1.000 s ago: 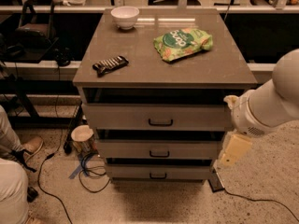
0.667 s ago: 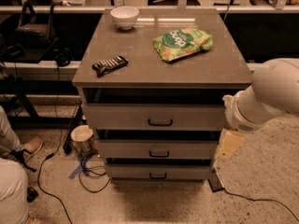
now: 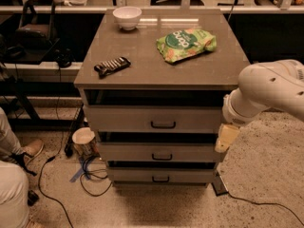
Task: Open top drawer
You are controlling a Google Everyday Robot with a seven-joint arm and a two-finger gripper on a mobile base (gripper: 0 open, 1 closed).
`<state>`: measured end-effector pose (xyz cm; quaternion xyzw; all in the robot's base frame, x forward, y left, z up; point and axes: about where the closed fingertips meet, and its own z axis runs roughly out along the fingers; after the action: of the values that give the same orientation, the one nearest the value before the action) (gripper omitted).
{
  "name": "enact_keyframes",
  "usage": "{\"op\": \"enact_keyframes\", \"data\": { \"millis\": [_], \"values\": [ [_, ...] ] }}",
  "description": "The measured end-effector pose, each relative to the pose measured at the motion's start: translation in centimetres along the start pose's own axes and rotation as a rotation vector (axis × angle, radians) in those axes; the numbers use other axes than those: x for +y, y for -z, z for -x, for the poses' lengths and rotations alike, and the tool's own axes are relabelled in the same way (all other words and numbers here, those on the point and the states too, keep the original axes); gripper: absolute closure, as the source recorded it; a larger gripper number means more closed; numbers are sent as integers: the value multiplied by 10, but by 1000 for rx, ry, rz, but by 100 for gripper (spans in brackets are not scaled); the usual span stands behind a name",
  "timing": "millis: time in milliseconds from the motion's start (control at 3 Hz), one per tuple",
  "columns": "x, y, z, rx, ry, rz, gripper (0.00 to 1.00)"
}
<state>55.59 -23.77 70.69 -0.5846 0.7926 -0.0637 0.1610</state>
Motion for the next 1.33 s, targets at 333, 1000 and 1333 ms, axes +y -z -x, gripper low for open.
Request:
{"op": "enact_keyframes", "data": {
  "millis": [333, 1000, 1333],
  "values": [
    [-18, -31, 7, -3, 5, 24, 0],
    [-24, -68, 33, -6, 51, 58, 16],
    [-15, -76, 39, -6, 63, 77, 38]
  ]
}}
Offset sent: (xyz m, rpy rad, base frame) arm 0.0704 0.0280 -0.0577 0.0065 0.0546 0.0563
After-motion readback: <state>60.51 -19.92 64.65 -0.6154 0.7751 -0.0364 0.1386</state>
